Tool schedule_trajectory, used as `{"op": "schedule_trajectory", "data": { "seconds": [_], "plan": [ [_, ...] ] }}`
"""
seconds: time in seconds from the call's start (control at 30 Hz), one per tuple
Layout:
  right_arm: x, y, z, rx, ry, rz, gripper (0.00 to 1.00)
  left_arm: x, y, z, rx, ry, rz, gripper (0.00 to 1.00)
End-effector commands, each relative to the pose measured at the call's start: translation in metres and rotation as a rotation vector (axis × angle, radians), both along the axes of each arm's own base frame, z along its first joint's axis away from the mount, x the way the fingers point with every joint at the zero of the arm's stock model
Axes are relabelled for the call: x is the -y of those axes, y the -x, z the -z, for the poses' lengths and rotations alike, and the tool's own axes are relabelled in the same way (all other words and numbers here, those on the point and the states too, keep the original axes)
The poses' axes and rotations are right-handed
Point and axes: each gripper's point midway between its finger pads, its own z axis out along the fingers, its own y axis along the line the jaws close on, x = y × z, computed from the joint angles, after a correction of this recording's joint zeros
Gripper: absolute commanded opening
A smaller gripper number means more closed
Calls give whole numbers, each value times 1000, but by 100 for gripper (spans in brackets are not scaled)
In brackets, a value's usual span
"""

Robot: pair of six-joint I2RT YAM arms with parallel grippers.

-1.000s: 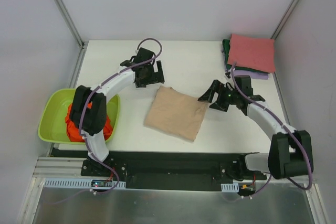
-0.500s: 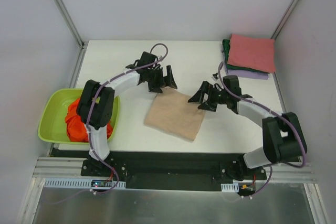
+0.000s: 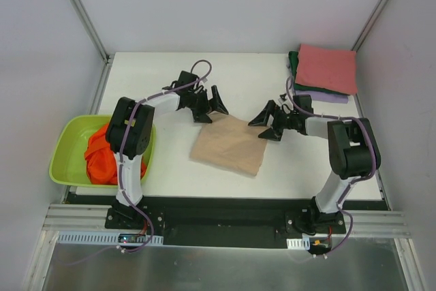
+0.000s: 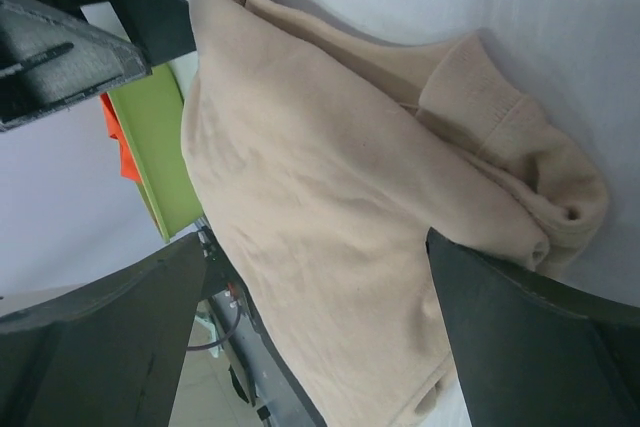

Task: Fold and stack the t-shirts
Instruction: Smooth out wrinkles on the folded tshirt

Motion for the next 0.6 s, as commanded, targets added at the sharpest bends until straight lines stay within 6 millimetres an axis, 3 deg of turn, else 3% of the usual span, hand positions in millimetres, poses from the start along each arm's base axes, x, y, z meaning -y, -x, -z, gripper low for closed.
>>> {"op": "schedule_trajectory", "data": {
  "seconds": [0.0, 0.13, 0.23, 0.33, 0.4, 0.47, 0.57],
  "plan": [
    [26, -12, 6, 53, 73, 43, 96, -34, 42, 41, -80, -171, -38, 99],
    [35, 1, -35, 138, 137, -24, 96, -65, 54, 33, 11, -297, -93, 99],
    [49, 20, -59, 199, 243, -32, 96, -72, 62, 22, 35, -308, -105, 99],
    [69, 46, -81, 290, 445, -36, 96, -77, 62, -4, 116, -307, -127, 99],
    [90, 60, -95, 316, 564, 23, 96, -82, 63, -24, 174, -317, -138, 99],
    [111, 61, -110, 400, 648, 122, 96, -94, 64, -43, 232, -351, -183, 99],
    [131, 60, -110, 467, 691, 276, 96, -115, 69, -61, 278, -409, -260, 99]
  ]
}}
